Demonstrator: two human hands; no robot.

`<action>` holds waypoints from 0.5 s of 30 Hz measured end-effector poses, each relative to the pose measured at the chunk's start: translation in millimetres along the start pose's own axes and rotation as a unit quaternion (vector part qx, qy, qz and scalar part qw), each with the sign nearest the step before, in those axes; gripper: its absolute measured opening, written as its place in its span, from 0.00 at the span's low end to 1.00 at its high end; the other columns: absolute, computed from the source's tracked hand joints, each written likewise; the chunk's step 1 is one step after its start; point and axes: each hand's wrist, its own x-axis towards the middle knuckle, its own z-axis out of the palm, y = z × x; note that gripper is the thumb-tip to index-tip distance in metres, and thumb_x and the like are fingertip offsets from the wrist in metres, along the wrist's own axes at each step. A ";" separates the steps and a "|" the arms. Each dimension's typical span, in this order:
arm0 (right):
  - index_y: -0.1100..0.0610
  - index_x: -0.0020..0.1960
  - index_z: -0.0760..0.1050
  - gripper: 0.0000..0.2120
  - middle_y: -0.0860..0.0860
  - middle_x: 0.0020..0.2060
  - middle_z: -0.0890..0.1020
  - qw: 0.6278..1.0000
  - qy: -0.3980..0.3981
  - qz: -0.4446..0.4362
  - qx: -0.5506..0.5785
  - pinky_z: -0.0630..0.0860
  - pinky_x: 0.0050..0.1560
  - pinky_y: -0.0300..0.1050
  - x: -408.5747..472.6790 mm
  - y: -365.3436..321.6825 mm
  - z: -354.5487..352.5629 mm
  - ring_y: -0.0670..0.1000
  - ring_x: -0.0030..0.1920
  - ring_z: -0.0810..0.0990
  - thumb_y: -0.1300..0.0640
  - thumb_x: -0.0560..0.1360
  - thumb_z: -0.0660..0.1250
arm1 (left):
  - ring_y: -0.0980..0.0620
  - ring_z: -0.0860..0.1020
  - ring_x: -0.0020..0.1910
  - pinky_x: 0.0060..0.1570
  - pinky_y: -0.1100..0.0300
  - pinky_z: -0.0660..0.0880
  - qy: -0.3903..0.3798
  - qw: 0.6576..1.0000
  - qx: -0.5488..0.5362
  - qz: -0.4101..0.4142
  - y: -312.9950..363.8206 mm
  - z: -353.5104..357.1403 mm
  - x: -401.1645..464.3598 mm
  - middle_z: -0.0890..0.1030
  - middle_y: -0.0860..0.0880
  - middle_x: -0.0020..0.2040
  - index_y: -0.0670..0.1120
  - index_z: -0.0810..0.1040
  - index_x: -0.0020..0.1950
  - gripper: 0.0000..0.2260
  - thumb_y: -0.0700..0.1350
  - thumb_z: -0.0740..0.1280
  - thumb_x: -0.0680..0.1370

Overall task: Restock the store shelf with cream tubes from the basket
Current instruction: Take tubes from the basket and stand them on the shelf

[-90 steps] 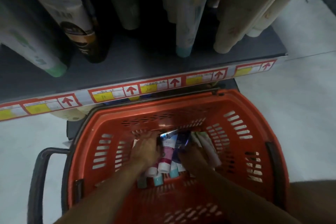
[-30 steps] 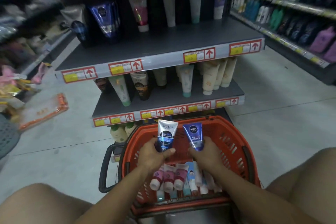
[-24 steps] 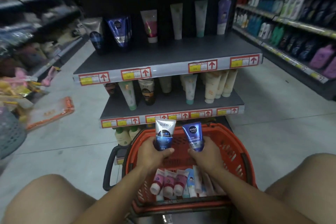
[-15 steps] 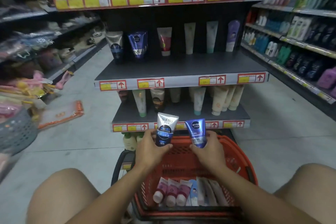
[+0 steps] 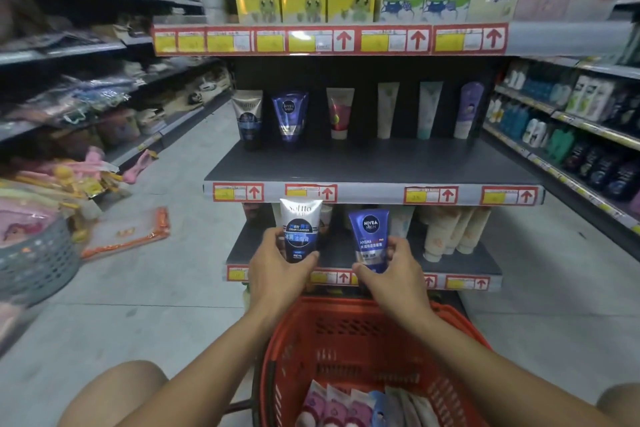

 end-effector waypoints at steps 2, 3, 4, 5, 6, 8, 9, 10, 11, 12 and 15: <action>0.42 0.62 0.65 0.30 0.42 0.52 0.81 1.000 0.002 -0.012 0.011 0.82 0.54 0.50 10.9 -12.8 -1.2 0.45 0.51 0.82 0.46 0.69 0.80 | 0.58 0.82 0.48 0.46 0.62 0.79 0.012 1.000 -0.011 0.004 11.1 -2.5 12.4 0.83 0.55 0.53 0.55 0.73 0.63 0.26 0.53 0.82 0.70; 0.42 0.62 0.65 0.30 0.42 0.52 0.81 1.000 0.004 -0.018 0.015 0.82 0.54 0.50 17.1 -18.7 -1.8 0.45 0.51 0.82 0.46 0.69 0.80 | 0.59 0.81 0.47 0.43 0.66 0.76 0.017 1.000 -0.014 0.006 16.8 -3.6 18.7 0.83 0.55 0.52 0.55 0.73 0.62 0.26 0.53 0.82 0.70; 0.43 0.62 0.66 0.30 0.42 0.53 0.81 0.999 0.007 -0.024 0.019 0.82 0.54 0.49 23.1 -24.9 -3.1 0.44 0.52 0.82 0.46 0.69 0.80 | 0.59 0.81 0.47 0.41 0.68 0.74 0.022 1.000 -0.018 0.008 22.9 -4.4 25.0 0.83 0.55 0.52 0.54 0.73 0.63 0.26 0.53 0.82 0.71; 0.43 0.62 0.66 0.29 0.42 0.53 0.81 0.999 0.012 -0.032 0.022 0.82 0.54 0.48 29.8 -30.8 -4.0 0.44 0.52 0.82 0.46 0.69 0.80 | 0.58 0.81 0.48 0.40 0.70 0.72 0.027 0.999 -0.022 0.012 28.1 -5.0 31.7 0.83 0.54 0.54 0.53 0.74 0.64 0.27 0.54 0.82 0.71; 0.44 0.62 0.67 0.29 0.42 0.53 0.81 0.999 0.019 -0.041 0.026 0.81 0.54 0.47 36.2 -37.3 -5.2 0.44 0.52 0.82 0.46 0.69 0.81 | 0.57 0.82 0.49 0.41 0.71 0.72 0.031 0.999 -0.026 0.018 33.1 -5.6 38.4 0.83 0.53 0.55 0.52 0.74 0.66 0.29 0.54 0.82 0.71; 0.45 0.63 0.68 0.30 0.42 0.53 0.81 0.997 0.038 -0.057 0.034 0.80 0.53 0.44 50.5 -50.4 -7.8 0.43 0.52 0.82 0.47 0.69 0.81 | 0.55 0.82 0.52 0.43 0.71 0.73 0.040 0.998 -0.025 0.037 43.2 -6.6 52.0 0.83 0.54 0.57 0.52 0.74 0.69 0.31 0.55 0.82 0.70; 0.46 0.65 0.68 0.31 0.41 0.53 0.80 0.996 0.046 -0.064 0.038 0.80 0.53 0.44 58.1 -56.7 -8.8 0.43 0.53 0.82 0.47 0.69 0.81 | 0.55 0.82 0.53 0.44 0.71 0.73 0.046 0.998 -0.023 0.048 47.8 -7.2 59.0 0.83 0.54 0.58 0.52 0.74 0.70 0.32 0.55 0.82 0.70; 0.47 0.66 0.68 0.32 0.40 0.53 0.80 0.995 0.052 -0.069 0.042 0.80 0.54 0.43 65.7 -63.2 -9.9 0.43 0.53 0.81 0.47 0.69 0.81 | 0.56 0.82 0.53 0.45 0.71 0.74 0.051 0.997 -0.021 0.060 52.8 -7.5 66.0 0.83 0.55 0.58 0.52 0.74 0.70 0.32 0.56 0.82 0.70; 0.48 0.67 0.68 0.33 0.40 0.52 0.79 0.994 0.058 -0.076 0.045 0.80 0.54 0.44 73.8 -68.9 -10.5 0.43 0.53 0.81 0.47 0.69 0.81 | 0.58 0.81 0.53 0.47 0.69 0.75 0.055 0.996 -0.017 0.069 57.2 -7.6 73.0 0.83 0.56 0.58 0.52 0.74 0.69 0.32 0.57 0.82 0.70; 0.49 0.68 0.68 0.33 0.39 0.52 0.79 0.993 0.064 -0.084 0.046 0.80 0.55 0.46 82.0 -73.8 -10.7 0.43 0.53 0.81 0.47 0.69 0.81 | 0.58 0.81 0.54 0.49 0.67 0.76 0.058 0.995 -0.014 0.077 61.7 -7.2 79.8 0.83 0.56 0.59 0.53 0.73 0.69 0.33 0.57 0.82 0.70; 0.49 0.69 0.67 0.35 0.41 0.54 0.79 0.992 0.074 -0.099 0.040 0.81 0.58 0.52 107.2 -85.0 -8.8 0.46 0.55 0.81 0.45 0.69 0.80 | 0.56 0.82 0.57 0.54 0.60 0.81 0.066 0.993 -0.005 0.094 70.6 -3.9 100.5 0.83 0.55 0.62 0.52 0.73 0.71 0.33 0.58 0.81 0.70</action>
